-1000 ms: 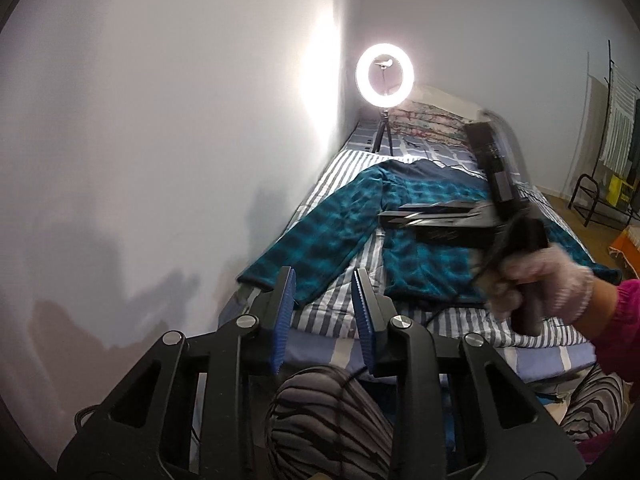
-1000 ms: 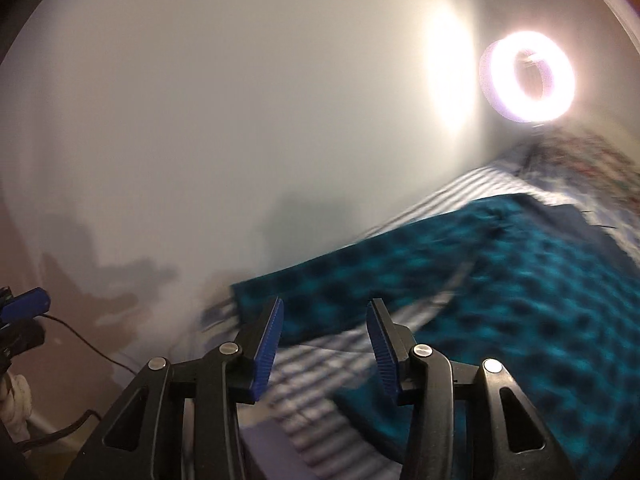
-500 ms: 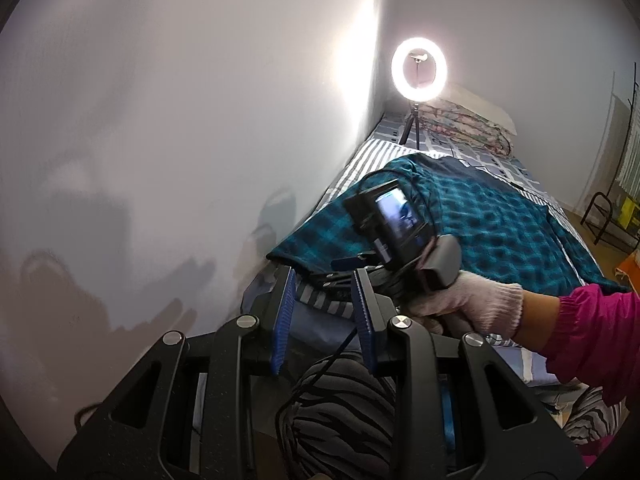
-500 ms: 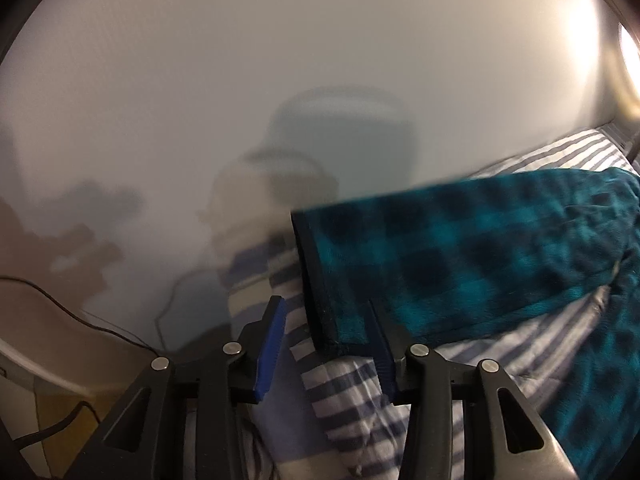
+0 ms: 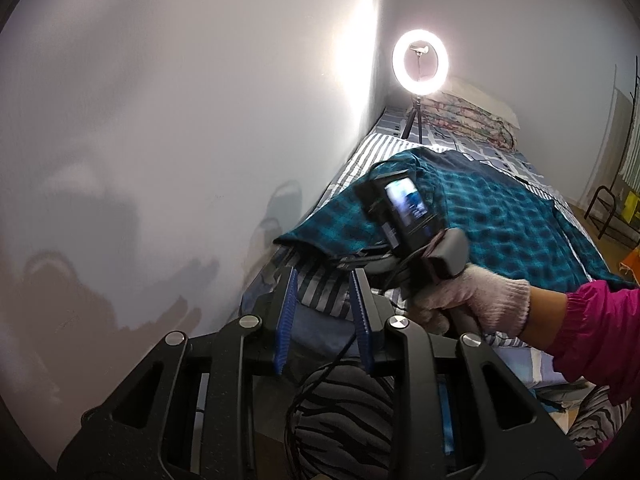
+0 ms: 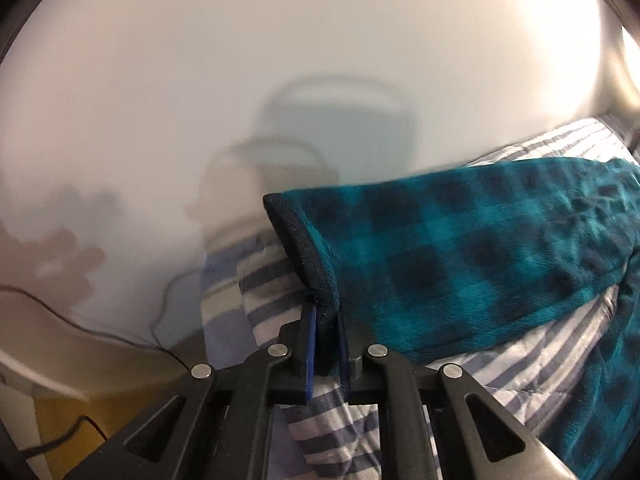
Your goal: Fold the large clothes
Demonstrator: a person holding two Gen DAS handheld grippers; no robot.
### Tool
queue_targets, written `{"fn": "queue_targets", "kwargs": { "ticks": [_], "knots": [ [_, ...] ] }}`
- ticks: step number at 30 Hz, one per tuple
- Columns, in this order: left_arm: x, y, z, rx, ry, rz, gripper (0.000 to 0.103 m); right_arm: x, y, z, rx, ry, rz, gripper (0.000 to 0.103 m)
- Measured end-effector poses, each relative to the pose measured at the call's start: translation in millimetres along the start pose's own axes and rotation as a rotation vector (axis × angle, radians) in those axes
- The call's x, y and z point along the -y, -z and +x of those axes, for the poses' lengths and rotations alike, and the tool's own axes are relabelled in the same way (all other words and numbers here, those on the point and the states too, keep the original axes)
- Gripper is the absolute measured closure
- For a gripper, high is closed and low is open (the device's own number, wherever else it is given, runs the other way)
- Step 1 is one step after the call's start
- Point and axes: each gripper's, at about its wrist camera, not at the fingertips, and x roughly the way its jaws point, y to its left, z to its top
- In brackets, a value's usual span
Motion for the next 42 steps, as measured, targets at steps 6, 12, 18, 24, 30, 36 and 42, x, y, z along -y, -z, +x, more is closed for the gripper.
{"fn": "queue_targets", "kwargs": {
  "ticks": [6, 12, 18, 24, 30, 36, 42],
  "knots": [
    [13, -4, 5, 0.011, 0.015, 0.031, 0.077, 35, 2, -56, 0.140, -0.014, 0.129, 0.097],
    [29, -6, 8, 0.020, 0.034, 0.083, 0.077, 80, 25, -127, 0.305, 0.002, 0.340, 0.097],
    [42, -13, 23, 0.033, 0.067, 0.123, 0.077, 116, 81, -193, 0.431, 0.111, 0.539, 0.097],
    [60, -28, 55, 0.030, 0.135, 0.147, 0.077, 129, 148, -231, 0.468, 0.200, 0.702, 0.097],
    [93, -42, 105, -0.037, 0.227, 0.179, 0.077, 112, 196, -235, 0.467, 0.175, 0.771, 0.097],
    [120, -48, 175, -0.162, 0.288, 0.127, 0.077, 99, 205, -225, 0.404, 0.122, 0.713, 0.096],
    [136, -34, 224, -0.220, 0.271, 0.108, 0.077, 94, 214, -229, 0.404, 0.066, 0.660, 0.096]
  ]
}}
